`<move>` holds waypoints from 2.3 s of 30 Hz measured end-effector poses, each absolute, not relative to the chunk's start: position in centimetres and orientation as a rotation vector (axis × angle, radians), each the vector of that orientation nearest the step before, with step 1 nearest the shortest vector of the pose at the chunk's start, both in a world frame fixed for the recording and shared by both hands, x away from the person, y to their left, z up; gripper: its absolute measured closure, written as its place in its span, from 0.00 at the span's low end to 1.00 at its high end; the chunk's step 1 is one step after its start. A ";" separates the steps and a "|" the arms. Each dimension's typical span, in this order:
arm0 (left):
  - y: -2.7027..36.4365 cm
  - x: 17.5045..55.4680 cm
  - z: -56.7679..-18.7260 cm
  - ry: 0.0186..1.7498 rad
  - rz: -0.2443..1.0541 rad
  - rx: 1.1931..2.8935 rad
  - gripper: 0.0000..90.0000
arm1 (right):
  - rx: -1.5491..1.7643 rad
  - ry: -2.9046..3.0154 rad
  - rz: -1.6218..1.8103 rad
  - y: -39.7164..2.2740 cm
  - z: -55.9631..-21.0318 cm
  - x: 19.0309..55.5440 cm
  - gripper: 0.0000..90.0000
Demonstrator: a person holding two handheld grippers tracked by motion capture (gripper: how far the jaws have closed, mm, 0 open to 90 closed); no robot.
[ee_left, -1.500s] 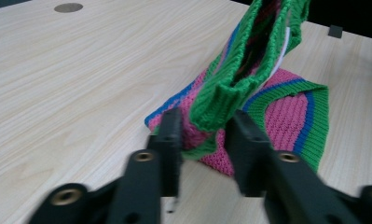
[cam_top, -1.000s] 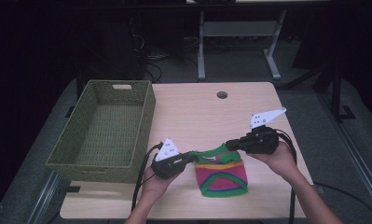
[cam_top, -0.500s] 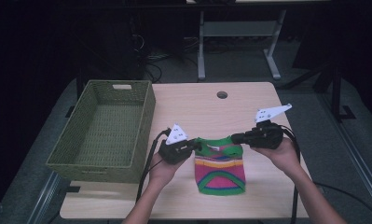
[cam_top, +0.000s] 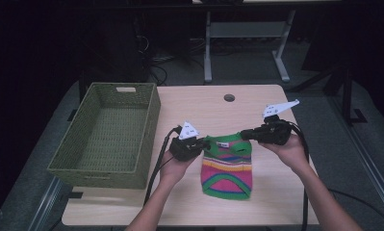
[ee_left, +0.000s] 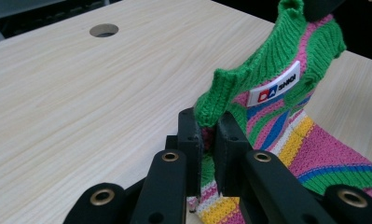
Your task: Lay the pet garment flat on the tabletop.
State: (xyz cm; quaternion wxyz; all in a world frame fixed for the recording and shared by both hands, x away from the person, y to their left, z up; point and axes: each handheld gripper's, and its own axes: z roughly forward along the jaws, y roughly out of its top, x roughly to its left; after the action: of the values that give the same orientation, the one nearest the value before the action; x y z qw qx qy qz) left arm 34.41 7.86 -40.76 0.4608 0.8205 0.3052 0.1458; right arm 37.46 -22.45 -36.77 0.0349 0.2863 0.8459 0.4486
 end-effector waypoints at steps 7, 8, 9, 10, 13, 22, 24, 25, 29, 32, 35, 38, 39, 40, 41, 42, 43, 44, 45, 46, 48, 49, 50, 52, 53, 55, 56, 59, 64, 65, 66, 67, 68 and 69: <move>8.0 34.9 -41.1 0.784 0.356 2.025 0.92 | 0.919 2.584 1.377 -22.2 -37.3 38.7 0.94; 8.1 35.0 -41.1 0.784 0.360 2.030 0.92 | 0.927 2.586 1.373 -22.1 -37.4 38.9 0.94; 8.1 35.0 -41.1 0.796 0.355 2.029 0.92 | 0.936 2.585 1.371 -22.1 -37.5 39.1 0.94; 8.2 35.0 -41.1 0.798 0.358 2.032 0.92 | 0.940 2.579 1.374 -22.0 -37.5 39.2 0.94; 8.3 35.1 -41.0 0.812 0.363 2.027 0.92 | 0.950 2.580 1.368 -21.7 -37.5 39.9 0.94; 8.7 35.8 -41.4 0.854 0.372 2.016 0.92 | 0.963 2.581 1.337 -20.8 -37.7 41.1 0.94; 8.6 36.1 -41.5 0.862 0.367 2.006 0.91 | 0.982 2.581 1.331 -20.7 -37.8 41.3 0.94; 8.6 36.2 -41.5 0.866 0.362 2.015 0.91 | 0.986 2.581 1.337 -20.8 -37.9 41.4 0.94; 8.4 36.8 -41.6 0.877 0.354 2.006 0.91 | 1.003 2.583 1.324 -20.8 -38.2 41.8 0.94; 8.2 37.1 -41.6 0.878 0.359 2.024 0.91 | 1.024 2.581 1.315 -20.9 -38.5 42.1 0.94; 8.1 37.5 -41.8 0.890 0.350 2.026 0.91 | 1.046 2.575 1.317 -21.1 -38.8 42.4 0.94; 8.0 37.7 -41.9 0.900 0.349 2.023 0.91 | 1.060 2.579 1.313 -21.1 -39.1 42.7 0.93; 8.0 37.8 -42.0 0.904 0.349 2.022 0.91 | 1.061 2.578 1.309 -21.1 -39.1 42.8 0.93; 8.0 37.9 -42.1 0.908 0.349 2.024 0.91 | 1.070 2.578 1.310 -21.1 -39.2 42.8 0.93; 8.0 37.9 -42.2 0.909 0.347 2.025 0.91 | 1.070 2.577 1.312 -21.2 -39.3 42.9 0.93; 7.9 38.0 -42.2 0.910 0.346 2.031 0.91 | 1.075 2.576 1.309 -21.1 -39.3 42.9 0.93; 7.9 38.1 -42.3 0.909 0.348 2.032 0.91 | 1.077 2.573 1.310 -21.2 -39.4 43.0 0.93; 7.9 38.2 -42.4 0.912 0.345 2.032 0.91 | 1.079 2.574 1.312 -21.2 -39.4 43.0 0.93; 7.9 38.2 -42.4 0.913 0.345 2.033 0.91 | 1.082 2.574 1.312 -21.2 -39.5 43.0 0.93; 7.9 38.2 -42.4 0.914 0.345 2.032 0.91 | 1.082 2.573 1.313 -21.2 -39.5 43.1 0.93; 7.8 38.3 -42.5 0.912 0.350 2.033 0.90 | 1.092 2.570 1.312 -21.3 -39.6 43.1 0.93; 7.8 38.3 -42.5 0.913 0.351 2.037 0.90 | 1.094 2.569 1.315 -21.3 -39.7 43.2 0.93; 7.8 38.4 -42.5 0.917 0.350 2.040 0.90 | 1.098 2.566 1.313 -21.3 -39.7 43.2 0.93; 7.7 38.5 -42.5 0.921 0.361 2.041 0.87 | 1.105 2.558 1.313 -21.3 -39.8 43.3 0.92; 7.7 38.5 -42.5 0.927 0.375 2.036 0.85 | 1.109 2.555 1.309 -21.2 -39.8 43.3 0.92; 7.7 38.6 -42.4 0.948 0.385 2.023 0.74 | 1.113 2.547 1.297 -21.2 -39.9 43.3 0.88; 7.7 38.7 -42.3 0.956 0.386 2.023 0.70 | 1.120 2.537 1.293 -21.3 -39.9 43.4 0.83; 7.9 38.7 -42.3 0.960 0.391 2.033 0.67 | 1.159 2.514 1.298 -21.6 -40.1 43.6 0.76; 8.2 38.5 -42.4 0.963 0.386 2.025 0.66 | 1.180 2.510 1.312 -22.2 -40.3 43.7 0.72; 8.3 38.4 -42.4 0.963 0.384 2.024 0.66 | 1.175 2.510 1.320 -22.3 -40.3 43.7 0.72; 8.3 38.3 -42.5 0.966 0.380 2.019 0.66 | 1.183 2.512 1.321 -22.3 -40.4 43.6 0.71; 8.4 38.3 -42.5 0.965 0.377 2.024 0.66 | 1.174 2.511 1.323 -22.4 -40.4 43.5 0.71; 8.4 38.3 -42.5 0.961 0.374 2.028 0.66 | 1.181 2.516 1.318 -22.5 -40.4 43.5 0.70; 8.4 38.2 -42.4 0.962 0.373 2.023 0.65 | 1.174 2.522 1.326 -22.7 -40.5 43.4 0.69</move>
State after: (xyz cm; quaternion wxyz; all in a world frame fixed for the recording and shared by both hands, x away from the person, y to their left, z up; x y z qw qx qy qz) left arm 38.20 8.42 -42.45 0.4217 0.8077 0.3841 0.1491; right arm 43.45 -22.67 -40.49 0.0302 0.3807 0.8181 0.4300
